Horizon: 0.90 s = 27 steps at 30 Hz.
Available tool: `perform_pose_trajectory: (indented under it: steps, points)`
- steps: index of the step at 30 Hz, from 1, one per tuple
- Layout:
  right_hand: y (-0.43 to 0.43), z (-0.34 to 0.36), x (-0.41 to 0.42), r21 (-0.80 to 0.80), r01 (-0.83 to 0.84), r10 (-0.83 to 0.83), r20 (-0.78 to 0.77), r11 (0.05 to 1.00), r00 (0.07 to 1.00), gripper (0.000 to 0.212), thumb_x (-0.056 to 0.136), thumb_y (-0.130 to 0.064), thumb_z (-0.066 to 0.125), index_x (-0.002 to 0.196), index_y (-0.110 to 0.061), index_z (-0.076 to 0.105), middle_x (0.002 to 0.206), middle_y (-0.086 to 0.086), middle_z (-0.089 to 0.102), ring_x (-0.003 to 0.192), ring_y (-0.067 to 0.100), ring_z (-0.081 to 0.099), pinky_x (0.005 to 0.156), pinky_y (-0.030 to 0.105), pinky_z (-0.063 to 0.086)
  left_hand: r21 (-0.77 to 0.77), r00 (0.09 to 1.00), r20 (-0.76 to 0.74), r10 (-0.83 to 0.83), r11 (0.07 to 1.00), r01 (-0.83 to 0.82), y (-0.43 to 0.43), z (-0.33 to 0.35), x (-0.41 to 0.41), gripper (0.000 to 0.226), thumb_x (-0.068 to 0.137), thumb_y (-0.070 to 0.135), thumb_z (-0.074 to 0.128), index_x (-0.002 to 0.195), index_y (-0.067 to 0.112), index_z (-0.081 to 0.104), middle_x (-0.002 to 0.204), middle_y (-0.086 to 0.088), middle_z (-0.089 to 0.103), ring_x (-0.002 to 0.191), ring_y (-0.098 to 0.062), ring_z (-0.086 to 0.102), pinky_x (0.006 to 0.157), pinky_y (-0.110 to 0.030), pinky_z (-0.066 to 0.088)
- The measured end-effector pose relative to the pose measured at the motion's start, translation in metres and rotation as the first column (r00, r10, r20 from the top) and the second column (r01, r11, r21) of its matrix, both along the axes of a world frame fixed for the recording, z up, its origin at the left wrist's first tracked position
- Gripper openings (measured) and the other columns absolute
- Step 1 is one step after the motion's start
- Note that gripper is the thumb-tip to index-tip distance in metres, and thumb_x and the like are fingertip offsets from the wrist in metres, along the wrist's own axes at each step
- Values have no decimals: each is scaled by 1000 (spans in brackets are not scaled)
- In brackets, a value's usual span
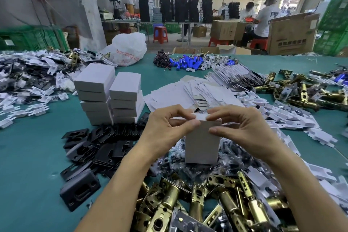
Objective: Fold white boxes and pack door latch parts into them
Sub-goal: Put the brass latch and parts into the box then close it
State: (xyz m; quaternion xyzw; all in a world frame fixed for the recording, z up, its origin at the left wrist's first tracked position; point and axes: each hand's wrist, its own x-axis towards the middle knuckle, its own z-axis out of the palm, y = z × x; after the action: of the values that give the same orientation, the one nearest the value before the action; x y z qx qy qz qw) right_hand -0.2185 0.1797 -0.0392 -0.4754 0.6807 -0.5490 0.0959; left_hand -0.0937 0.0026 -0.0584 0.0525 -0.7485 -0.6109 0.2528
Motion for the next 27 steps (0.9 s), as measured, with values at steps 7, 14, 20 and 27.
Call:
perform_pose_trajectory:
  steps: [7,14,20,27]
  points:
    - [2,1,-3,74,-55,48,98,996,994,34,78,1,76,92,-30,76,103,-4,75,89,23,73,82,41,61,-116,991,113,-76,989,89,-2,-5,-3,33,88,10,76,102,38,66,108,20,66,96,-16,70,76,-34,62]
    - [-3,1,0,-10,0,1,79,1000,997,26,78,0,76,91,-23,76,93,3,76,87,25,73,77,39,62,-123,994,84,-68,989,78,3,-4,-3,37,91,12,73,112,42,64,114,1,67,91,-22,70,73,-29,60]
    - [-5,10,5,-315,115,-8,323,942,946,24,72,-18,74,94,-28,75,100,10,74,85,23,73,71,34,62,106,964,222,-146,986,125,1,1,1,43,87,35,78,123,31,55,103,-8,74,84,-28,76,64,-40,63]
    - [-15,3,9,-228,198,-79,443,954,893,47,87,-8,69,125,-32,60,119,4,64,96,18,72,75,29,60,330,991,137,-3,943,-43,6,11,-4,52,77,41,77,110,4,59,71,-6,73,57,-25,70,49,-28,57]
